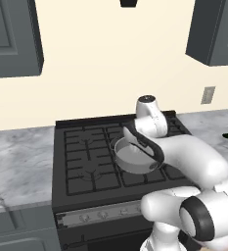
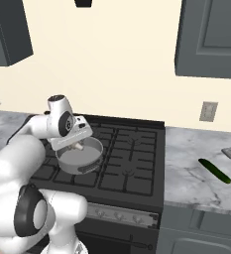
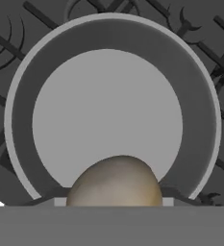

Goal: Put the mushroom and cucumber in the pot. Retrieve the spatula and lightly stir the vegetables in the pot.

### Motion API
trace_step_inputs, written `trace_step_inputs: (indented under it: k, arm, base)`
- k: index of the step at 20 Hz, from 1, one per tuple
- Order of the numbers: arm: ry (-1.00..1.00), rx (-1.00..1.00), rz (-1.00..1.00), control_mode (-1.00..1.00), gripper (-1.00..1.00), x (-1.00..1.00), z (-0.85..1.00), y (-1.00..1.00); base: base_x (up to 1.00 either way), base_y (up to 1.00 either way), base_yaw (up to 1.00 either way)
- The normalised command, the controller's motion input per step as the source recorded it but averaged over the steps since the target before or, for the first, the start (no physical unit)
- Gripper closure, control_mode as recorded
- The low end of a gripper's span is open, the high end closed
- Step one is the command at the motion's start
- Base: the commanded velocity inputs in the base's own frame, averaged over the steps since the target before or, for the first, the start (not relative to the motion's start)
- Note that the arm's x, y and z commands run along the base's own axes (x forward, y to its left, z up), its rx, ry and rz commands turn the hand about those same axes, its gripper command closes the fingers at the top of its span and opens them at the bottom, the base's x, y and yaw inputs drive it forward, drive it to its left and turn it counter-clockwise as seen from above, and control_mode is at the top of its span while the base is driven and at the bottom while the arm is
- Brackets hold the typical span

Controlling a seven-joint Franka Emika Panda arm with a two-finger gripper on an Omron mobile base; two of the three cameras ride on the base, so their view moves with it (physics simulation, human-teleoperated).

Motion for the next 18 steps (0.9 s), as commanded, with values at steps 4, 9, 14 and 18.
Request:
trace_step_inputs:
  k: [4, 9, 14, 18]
  arm:
    - [0.04, 0.03, 0.01, -1.00, 1.00, 0.18, -0.18, 0.04]
    - [0.00, 0.06, -0.04, -1.00, 1.00, 0.42, -0.26, 0.00]
    - [0.06, 0.01, -0.04, -1.00, 1.00, 0.37, -0.46, 0.10]
    - [0.11, 0.00, 0.00, -1.00, 1.00, 0.14, -0.41, 0.08]
  base:
    - [0.00, 0.00, 0.00]
    - [0.00, 0.00, 0.00]
    - [0.00, 0.00, 0.00]
    - [0.00, 0.00, 0.00]
